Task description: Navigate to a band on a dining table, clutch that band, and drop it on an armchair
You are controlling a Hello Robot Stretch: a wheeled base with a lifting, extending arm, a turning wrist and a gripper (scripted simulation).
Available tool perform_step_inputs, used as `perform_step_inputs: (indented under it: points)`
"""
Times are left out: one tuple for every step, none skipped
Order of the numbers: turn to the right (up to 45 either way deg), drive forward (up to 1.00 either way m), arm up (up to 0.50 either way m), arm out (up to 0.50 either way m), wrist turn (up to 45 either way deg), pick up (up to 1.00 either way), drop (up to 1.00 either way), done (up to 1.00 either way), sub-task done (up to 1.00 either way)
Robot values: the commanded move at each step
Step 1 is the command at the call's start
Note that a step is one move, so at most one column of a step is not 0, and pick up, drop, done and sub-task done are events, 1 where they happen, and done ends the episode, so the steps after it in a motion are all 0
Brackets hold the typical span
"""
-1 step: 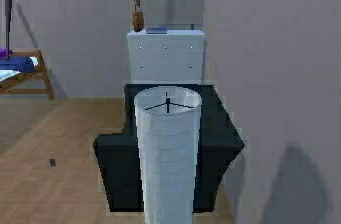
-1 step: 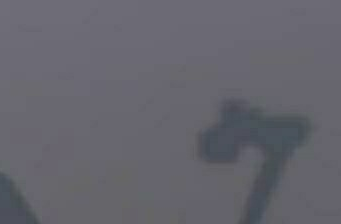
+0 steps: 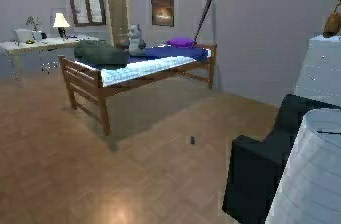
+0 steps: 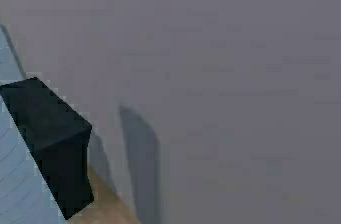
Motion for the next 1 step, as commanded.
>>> perform_step_inputs:
  points:
    - [-36.0, 0.00, 0.00, 0.00, 0.0, 0.00, 0.00, 0.00, 0.00]
